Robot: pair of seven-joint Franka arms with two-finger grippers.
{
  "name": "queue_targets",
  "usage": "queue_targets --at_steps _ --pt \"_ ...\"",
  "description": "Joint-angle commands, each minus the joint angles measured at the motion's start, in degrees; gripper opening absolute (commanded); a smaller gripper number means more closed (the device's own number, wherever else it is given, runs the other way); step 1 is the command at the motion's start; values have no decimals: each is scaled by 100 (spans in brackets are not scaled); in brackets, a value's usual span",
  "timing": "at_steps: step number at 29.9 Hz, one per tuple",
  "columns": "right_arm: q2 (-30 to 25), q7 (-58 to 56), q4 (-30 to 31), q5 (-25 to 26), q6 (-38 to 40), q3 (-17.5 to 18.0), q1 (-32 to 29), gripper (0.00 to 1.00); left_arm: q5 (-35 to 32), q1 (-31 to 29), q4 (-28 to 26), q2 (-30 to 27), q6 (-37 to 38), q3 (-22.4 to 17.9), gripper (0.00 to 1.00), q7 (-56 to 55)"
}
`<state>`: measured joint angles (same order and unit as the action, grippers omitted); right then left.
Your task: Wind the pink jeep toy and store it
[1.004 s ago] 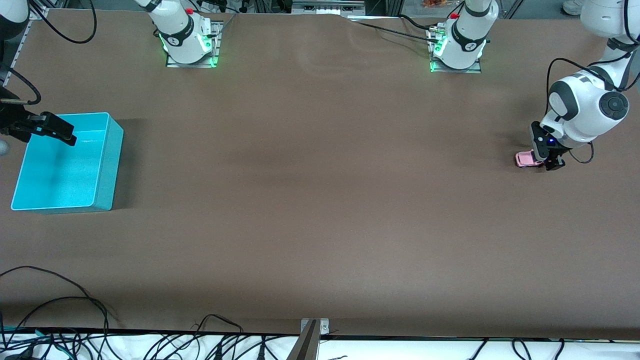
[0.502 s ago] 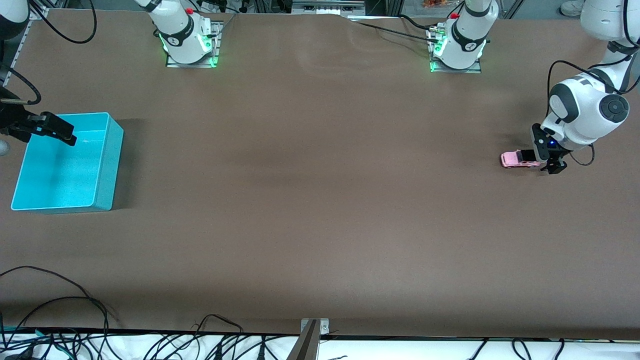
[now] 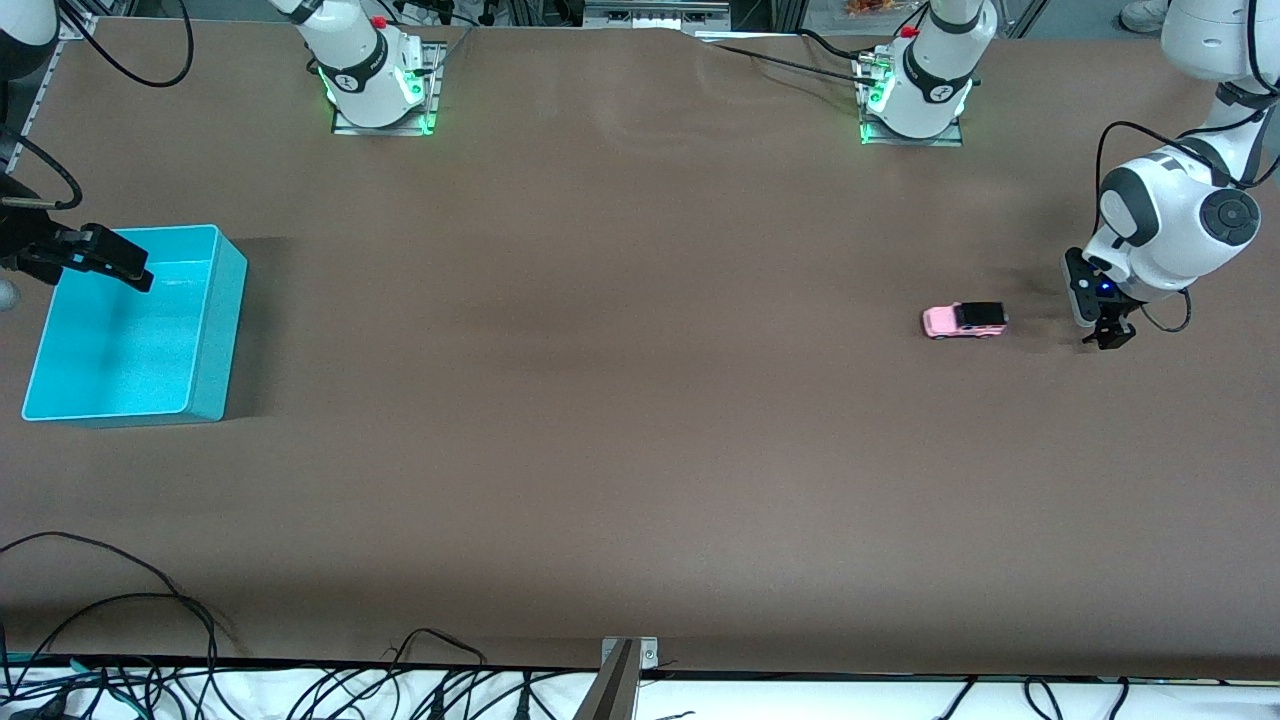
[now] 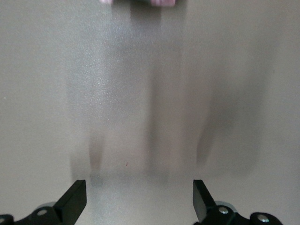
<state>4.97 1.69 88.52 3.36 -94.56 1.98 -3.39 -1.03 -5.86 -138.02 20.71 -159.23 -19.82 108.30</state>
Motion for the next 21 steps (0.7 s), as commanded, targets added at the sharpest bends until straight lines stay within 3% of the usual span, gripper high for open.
queue_targets --at_steps 1,8,21 --pt "13 -11 -72 121 17 22 14 100 103 23 30 -41 58 -22 100 130" --pt "13 -2 -72 121 8 22 14 100 103 23 30 -76 58 -22 100 121" --pt "13 -2 -72 121 8 22 14 100 103 199 30 -673 331 -13 100 68"
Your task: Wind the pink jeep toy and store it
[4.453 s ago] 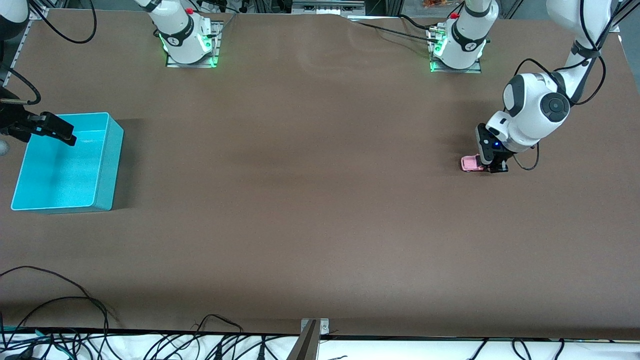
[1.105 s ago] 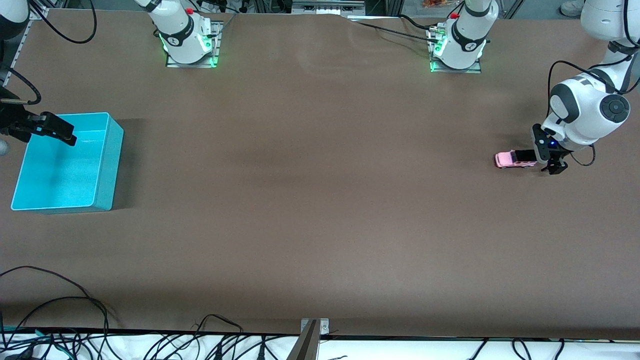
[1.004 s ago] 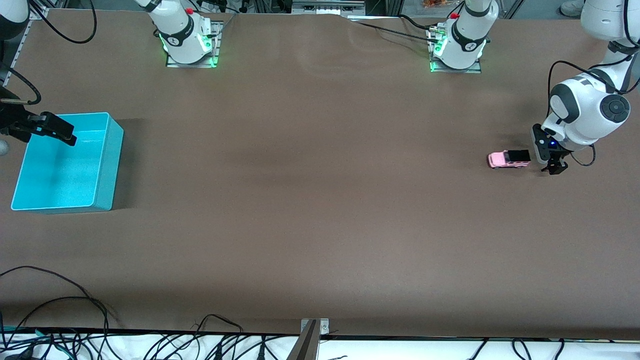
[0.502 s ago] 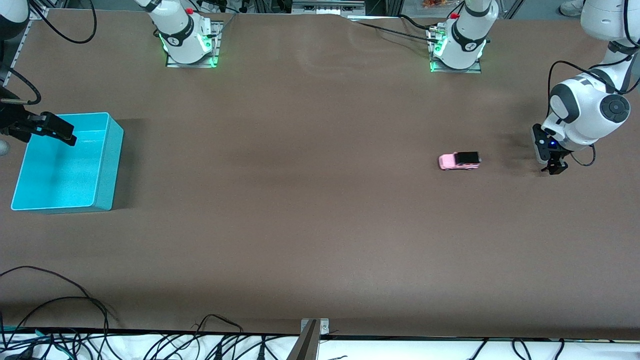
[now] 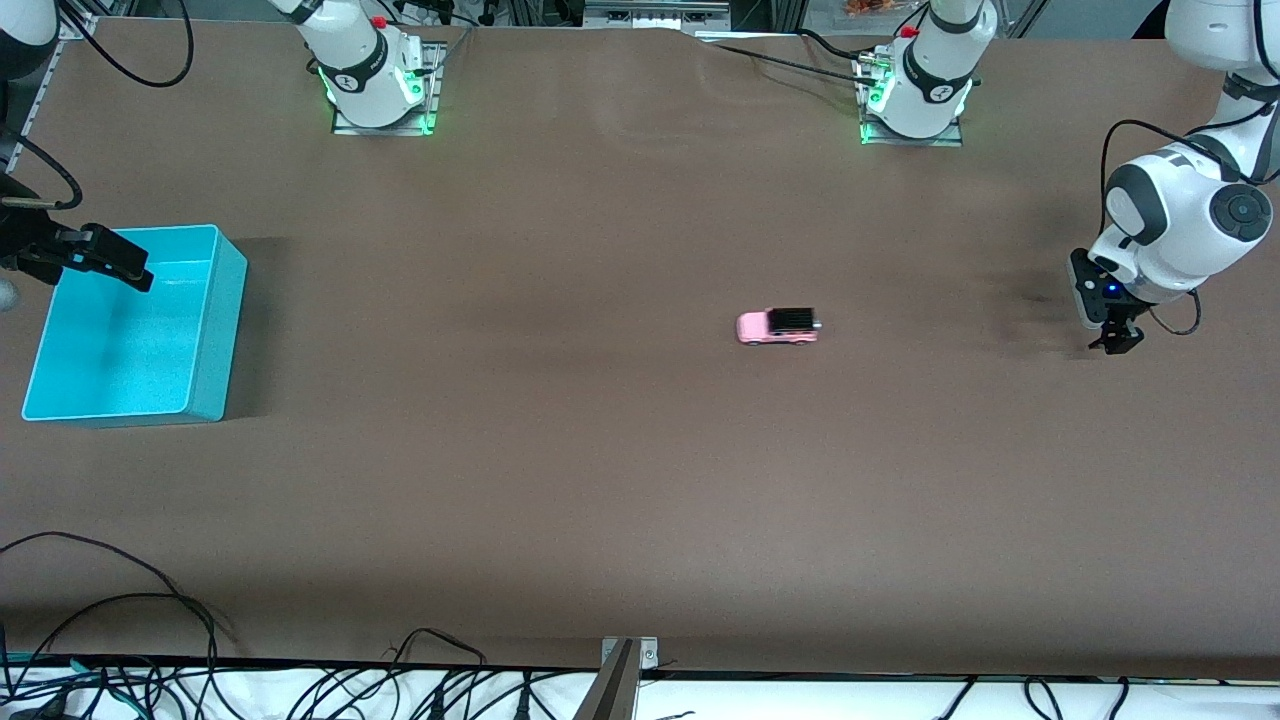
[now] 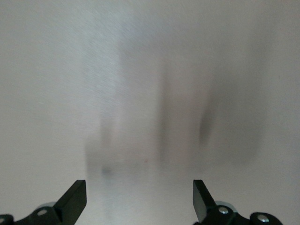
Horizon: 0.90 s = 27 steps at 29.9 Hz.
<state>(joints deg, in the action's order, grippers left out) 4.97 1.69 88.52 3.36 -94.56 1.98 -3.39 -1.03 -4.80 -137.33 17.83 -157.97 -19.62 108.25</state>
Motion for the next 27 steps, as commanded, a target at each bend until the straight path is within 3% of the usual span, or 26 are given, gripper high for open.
queue_targets --at_steps 1,13,27 --pt "13 -2 -72 121 8 22 14 100 103 94 -39 -438 205 -33 100 73" --pt "13 -2 -72 121 8 22 14 100 103 93 -92 -930 223 -15 100 73" --pt "13 -2 -72 121 8 22 14 100 103 94 -75 -1791 302 318 100 91"
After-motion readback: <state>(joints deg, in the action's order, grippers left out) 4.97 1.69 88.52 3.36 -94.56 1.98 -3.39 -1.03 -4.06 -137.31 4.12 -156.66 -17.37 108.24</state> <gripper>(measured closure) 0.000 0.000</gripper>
